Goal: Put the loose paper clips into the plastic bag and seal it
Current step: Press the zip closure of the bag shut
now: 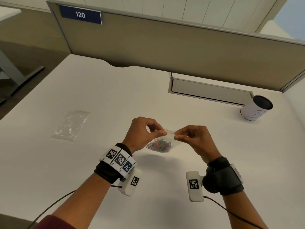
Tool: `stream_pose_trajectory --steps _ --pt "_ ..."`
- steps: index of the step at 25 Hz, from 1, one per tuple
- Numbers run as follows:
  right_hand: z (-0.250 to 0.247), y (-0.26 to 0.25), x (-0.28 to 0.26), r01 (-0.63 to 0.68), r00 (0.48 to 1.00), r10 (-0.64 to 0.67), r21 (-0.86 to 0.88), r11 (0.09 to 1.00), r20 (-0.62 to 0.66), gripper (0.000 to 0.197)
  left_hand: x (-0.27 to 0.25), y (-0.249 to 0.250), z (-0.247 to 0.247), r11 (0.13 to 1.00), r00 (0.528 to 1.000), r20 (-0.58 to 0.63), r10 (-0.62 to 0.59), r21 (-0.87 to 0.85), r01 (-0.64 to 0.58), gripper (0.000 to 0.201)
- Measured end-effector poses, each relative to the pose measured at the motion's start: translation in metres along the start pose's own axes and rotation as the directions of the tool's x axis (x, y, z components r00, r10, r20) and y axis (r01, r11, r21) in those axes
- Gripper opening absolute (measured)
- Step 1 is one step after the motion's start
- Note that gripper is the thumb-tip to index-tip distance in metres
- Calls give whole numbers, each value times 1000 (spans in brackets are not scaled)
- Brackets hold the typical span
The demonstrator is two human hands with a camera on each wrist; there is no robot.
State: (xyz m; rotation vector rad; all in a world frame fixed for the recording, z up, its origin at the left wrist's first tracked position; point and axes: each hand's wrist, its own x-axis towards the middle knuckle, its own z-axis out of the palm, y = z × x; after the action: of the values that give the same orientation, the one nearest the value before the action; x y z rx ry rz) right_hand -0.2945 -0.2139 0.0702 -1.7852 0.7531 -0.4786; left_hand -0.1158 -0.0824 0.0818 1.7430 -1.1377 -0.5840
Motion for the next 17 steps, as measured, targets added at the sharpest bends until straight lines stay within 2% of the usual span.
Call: stream_pose_trajectory --steps 3,6,9,14,17 --pt "1 3 6 -45 997 43 -33 998 -60 7 12 -8 -13 1000 999 34 0 -8 1 11" --pt "6 3 11 -54 994 41 -127 991 -99 6 20 -16 -20 1000 996 85 -10 6 9 10" --pt "14 1 16 -58 992 42 -136 989 -118 6 26 -26 -24 999 992 124 -1 32 -3 6" --pt "26 -4 19 -92 993 97 73 993 -68 11 32 -34 -31 998 988 151 29 53 -37 10" --pt "32 -9 24 -84 996 87 93 992 -28 9 35 -36 -40 1000 985 168 25 14 -28 7"
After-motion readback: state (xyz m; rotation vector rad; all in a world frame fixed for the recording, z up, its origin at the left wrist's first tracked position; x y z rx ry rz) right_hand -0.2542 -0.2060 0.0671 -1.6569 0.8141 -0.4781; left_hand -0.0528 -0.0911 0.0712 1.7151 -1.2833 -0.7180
